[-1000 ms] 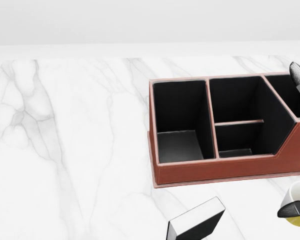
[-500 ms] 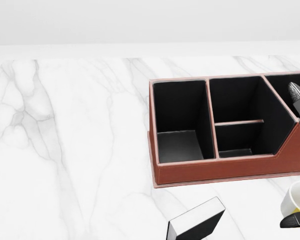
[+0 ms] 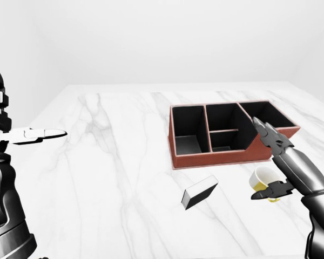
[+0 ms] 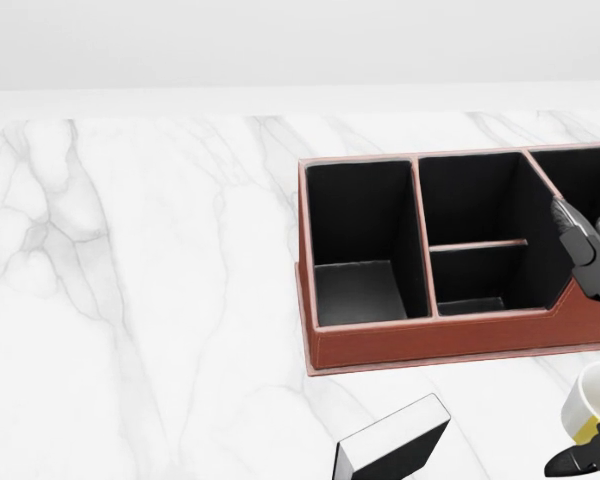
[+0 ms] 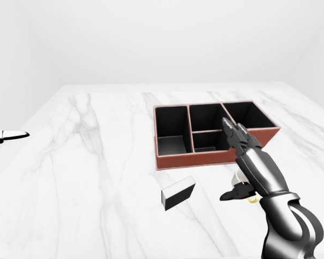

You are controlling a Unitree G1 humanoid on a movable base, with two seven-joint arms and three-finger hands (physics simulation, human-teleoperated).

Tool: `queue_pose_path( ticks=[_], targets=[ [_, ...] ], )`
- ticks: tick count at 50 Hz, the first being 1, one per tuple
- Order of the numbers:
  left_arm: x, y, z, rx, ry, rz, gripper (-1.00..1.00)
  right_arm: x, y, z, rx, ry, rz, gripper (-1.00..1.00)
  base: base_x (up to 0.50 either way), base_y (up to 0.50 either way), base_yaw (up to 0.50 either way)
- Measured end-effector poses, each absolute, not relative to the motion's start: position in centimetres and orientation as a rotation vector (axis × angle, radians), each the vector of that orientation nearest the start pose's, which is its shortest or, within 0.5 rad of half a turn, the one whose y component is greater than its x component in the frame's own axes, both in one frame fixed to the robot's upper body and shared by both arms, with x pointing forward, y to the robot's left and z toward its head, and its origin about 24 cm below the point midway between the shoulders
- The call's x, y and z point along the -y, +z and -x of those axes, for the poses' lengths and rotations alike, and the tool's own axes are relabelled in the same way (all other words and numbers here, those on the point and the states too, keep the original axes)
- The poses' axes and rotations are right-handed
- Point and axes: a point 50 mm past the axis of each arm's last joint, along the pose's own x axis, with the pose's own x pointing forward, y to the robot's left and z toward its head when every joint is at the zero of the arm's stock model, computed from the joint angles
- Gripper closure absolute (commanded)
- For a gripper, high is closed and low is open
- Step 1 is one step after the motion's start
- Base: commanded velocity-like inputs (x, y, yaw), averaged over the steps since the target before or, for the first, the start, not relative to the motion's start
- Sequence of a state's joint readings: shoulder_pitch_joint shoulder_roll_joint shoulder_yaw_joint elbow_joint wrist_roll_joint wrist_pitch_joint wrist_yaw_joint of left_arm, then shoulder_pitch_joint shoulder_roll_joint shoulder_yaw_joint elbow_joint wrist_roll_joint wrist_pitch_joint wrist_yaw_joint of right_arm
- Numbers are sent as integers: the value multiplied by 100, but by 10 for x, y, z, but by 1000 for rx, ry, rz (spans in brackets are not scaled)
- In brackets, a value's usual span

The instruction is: Pick up the book and place it in the caddy.

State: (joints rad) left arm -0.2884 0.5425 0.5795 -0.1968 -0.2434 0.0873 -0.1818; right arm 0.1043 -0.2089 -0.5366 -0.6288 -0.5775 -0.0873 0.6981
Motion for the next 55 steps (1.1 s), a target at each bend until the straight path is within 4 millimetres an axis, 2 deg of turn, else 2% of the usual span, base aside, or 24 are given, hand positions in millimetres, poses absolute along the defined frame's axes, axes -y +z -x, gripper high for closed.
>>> queue_pose_path(
  ticks=[35,55],
  targets=[
    [-317,236,-244,567,267,-295,-100,230,144,-199,29,121,1156,-100,0,0,0],
    [-317,237,-243,572,266,-296,-100,215,145,-205,55,168,1195,-100,0,0,0]
  ],
)
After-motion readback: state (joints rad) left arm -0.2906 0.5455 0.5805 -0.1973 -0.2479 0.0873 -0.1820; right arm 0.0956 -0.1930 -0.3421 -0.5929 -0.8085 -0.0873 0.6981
